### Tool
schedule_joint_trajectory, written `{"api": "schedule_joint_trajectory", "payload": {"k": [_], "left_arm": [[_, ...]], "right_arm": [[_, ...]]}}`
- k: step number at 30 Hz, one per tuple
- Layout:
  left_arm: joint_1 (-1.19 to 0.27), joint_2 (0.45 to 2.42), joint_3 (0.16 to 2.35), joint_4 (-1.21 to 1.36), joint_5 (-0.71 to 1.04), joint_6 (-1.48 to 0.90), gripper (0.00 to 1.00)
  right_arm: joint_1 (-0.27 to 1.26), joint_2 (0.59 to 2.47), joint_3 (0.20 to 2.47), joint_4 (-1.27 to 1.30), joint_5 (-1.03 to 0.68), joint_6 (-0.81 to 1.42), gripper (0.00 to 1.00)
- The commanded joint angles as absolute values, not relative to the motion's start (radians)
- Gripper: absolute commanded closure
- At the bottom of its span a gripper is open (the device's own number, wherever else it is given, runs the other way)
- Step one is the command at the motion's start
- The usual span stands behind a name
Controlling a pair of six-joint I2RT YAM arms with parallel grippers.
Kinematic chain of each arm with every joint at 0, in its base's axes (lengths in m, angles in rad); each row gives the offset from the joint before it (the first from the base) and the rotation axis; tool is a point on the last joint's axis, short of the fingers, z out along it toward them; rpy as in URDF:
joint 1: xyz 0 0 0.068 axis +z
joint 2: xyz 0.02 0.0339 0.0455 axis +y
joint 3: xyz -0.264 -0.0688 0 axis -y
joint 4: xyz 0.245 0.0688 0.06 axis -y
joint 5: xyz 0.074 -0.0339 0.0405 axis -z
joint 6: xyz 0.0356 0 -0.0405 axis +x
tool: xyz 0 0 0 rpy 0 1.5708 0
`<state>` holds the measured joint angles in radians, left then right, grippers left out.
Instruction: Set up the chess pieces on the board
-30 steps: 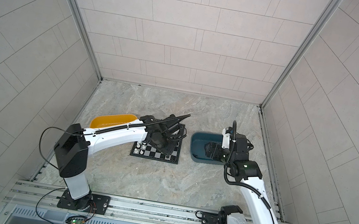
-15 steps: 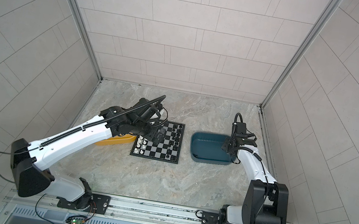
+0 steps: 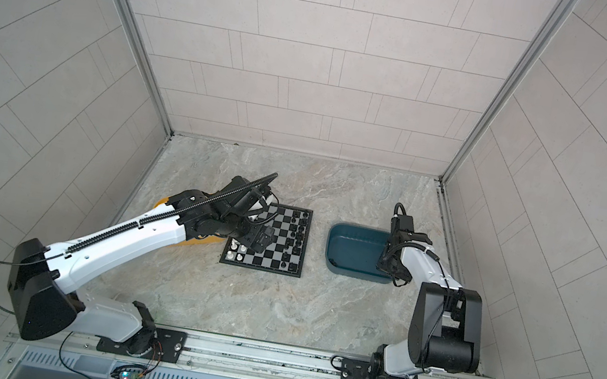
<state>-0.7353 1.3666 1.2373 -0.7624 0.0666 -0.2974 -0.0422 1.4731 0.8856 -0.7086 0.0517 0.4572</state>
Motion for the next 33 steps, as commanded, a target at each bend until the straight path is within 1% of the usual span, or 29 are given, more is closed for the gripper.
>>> {"api": "schedule_joint_trajectory", "payload": {"k": [1,5,9,13,15,17,19,21,24,28,31,33], "left_arm": [[-0.730,1.344,1.226,-0.748,0.067,-0.288,0.00],[-0.730,1.352,1.231,-0.743,0.070,-0.292,0.00],[-0.729,1.357,1.242,-0.753,0.063,-0.291,0.00],[-0.727,1.364,1.248,-0.755,0.069,-0.292,0.00],[-0.727,1.371,1.251,-0.758,0.075,-0.293,0.00],[-0.726,1.378,1.257,-0.765,0.072,-0.293,0.00],[-0.724,1.382,1.262,-0.773,0.077,-0.294,0.00],[-0.722,1.387,1.267,-0.775,0.079,-0.296,0.00],[-0.717,1.400,1.280,-0.778,0.086,-0.300,0.00],[-0.712,1.421,1.299,-0.775,0.108,-0.313,0.00],[-0.713,1.440,1.314,-0.773,0.124,-0.319,0.00],[-0.712,1.453,1.322,-0.774,0.135,-0.320,0.00]], "right_arm": [[0.009,1.411,0.863,-0.810,0.002,0.515,1.00],[0.140,1.385,0.838,-0.785,-0.086,0.615,1.00],[0.306,1.420,0.845,-0.684,-0.159,0.763,1.00],[0.366,1.486,0.895,-0.564,-0.215,0.845,1.00],[0.362,1.520,0.938,-0.527,-0.233,0.828,0.98],[0.354,1.544,0.995,-0.549,-0.167,0.759,0.95],[0.329,1.575,1.061,-0.631,-0.055,0.665,0.84],[0.305,1.620,1.119,-0.689,0.020,0.584,0.77],[0.248,1.700,1.192,-0.735,0.032,0.515,0.76],[0.163,1.766,1.222,-0.702,0.043,0.504,0.72],[0.082,1.769,1.210,-0.663,0.062,0.523,0.64],[0.025,1.756,1.205,-0.664,0.087,0.535,0.61]]}}
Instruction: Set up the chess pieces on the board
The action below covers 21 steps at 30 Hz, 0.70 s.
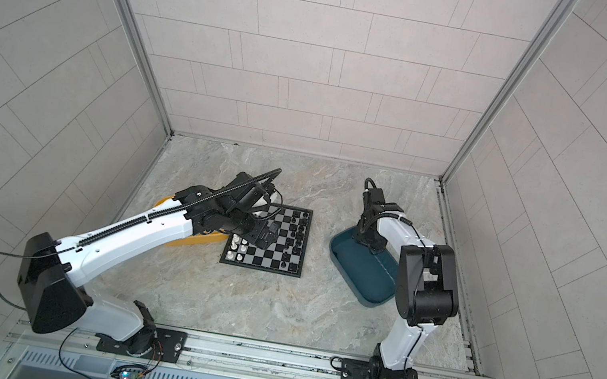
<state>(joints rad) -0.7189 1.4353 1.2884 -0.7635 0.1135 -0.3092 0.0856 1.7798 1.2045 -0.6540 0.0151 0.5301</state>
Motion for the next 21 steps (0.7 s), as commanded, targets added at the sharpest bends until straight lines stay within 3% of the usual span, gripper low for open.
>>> {"api": "schedule_joint_trajectory", "payload": {"k": [1,6,10,21], "left_arm": [[-0.713,1.459,1.328,-0.775,0.141,-0.321,0.00],[-0.711,1.481,1.348,-0.781,0.156,-0.325,0.00],[-0.708,1.497,1.353,-0.774,0.185,-0.331,0.00],[-0.705,1.527,1.370,-0.788,0.239,-0.344,0.00]], "right_arm": [[-0.007,1.740,1.196,-0.670,0.122,0.548,0.61],[-0.173,1.599,1.073,-0.666,0.256,0.600,0.58],[-0.331,1.498,0.963,-0.658,0.166,0.618,0.56],[-0.285,1.388,0.852,-0.617,-0.136,0.517,0.59]]}}
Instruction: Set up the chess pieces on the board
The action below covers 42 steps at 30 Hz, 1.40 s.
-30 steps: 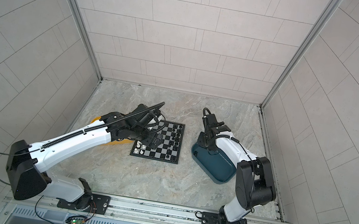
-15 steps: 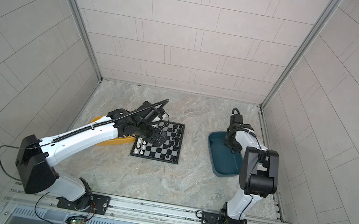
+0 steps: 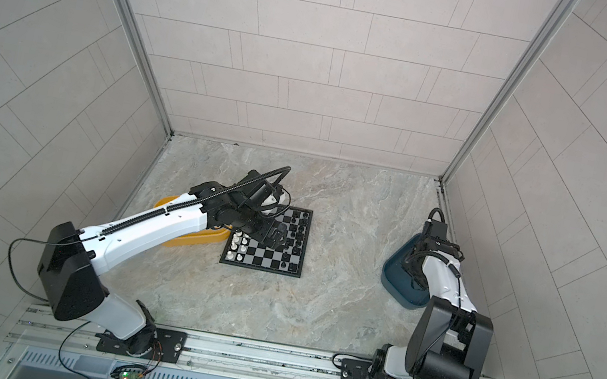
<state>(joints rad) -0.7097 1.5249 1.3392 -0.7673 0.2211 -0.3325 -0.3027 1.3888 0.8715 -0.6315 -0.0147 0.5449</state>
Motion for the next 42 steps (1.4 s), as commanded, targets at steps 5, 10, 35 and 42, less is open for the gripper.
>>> {"api": "schedule_joint_trajectory", "payload": {"k": [5,10,35,42], "left_arm": [[-0.696,1.526,1.360,-0.795,0.237,-0.340,0.00],[-0.682,1.528,1.345,-0.792,0.243,-0.334,0.00],[-0.595,1.492,1.304,-0.787,0.331,-0.321,0.00],[-0.590,1.490,1.293,-0.775,0.353,-0.329,0.00]], "right_arm": [[-0.190,1.391,0.832,-0.634,-0.216,0.538,0.60],[-0.040,1.332,0.804,-0.660,-0.248,0.558,0.60],[-0.085,1.565,1.012,-0.630,-0.010,0.344,0.40],[-0.126,1.668,0.999,-0.554,-0.136,0.333,0.36]]}}
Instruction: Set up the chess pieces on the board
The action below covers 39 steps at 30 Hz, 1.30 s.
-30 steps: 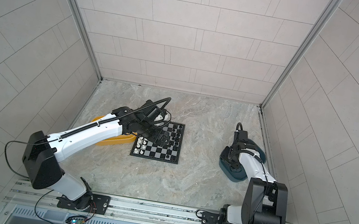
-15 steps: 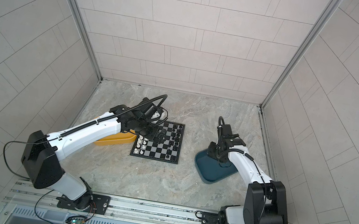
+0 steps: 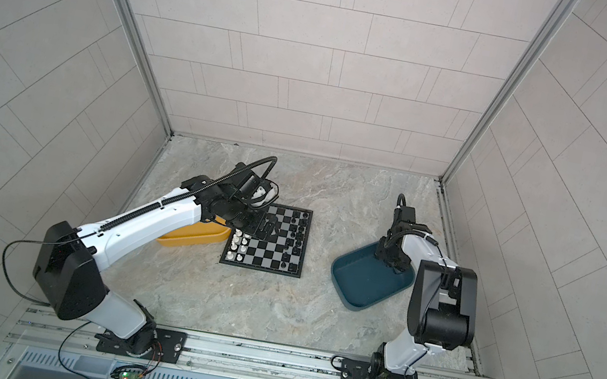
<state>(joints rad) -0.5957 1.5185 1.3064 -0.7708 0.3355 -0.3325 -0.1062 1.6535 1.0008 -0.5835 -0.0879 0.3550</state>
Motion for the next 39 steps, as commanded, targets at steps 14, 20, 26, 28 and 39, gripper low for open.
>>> {"api": "schedule_joint_trajectory", "payload": {"k": [14,20,26,28,39], "left_arm": [[-0.572,1.489,1.268,-0.746,0.388,-0.345,0.00],[-0.571,1.492,1.264,-0.741,0.401,-0.350,0.00],[-0.571,1.494,1.264,-0.738,0.415,-0.354,0.00],[-0.571,1.492,1.264,-0.739,0.411,-0.354,0.00],[-0.566,1.486,1.266,-0.734,0.423,-0.363,0.00]], "right_arm": [[-0.121,1.587,0.908,-0.521,-0.278,0.371,0.39],[-0.116,1.612,0.998,-0.615,-0.110,0.318,0.44],[-0.115,1.684,1.050,-0.602,-0.116,0.326,0.51],[-0.115,1.707,1.063,-0.598,-0.123,0.325,0.54],[-0.115,1.775,1.085,-0.587,-0.120,0.324,0.72]]}}
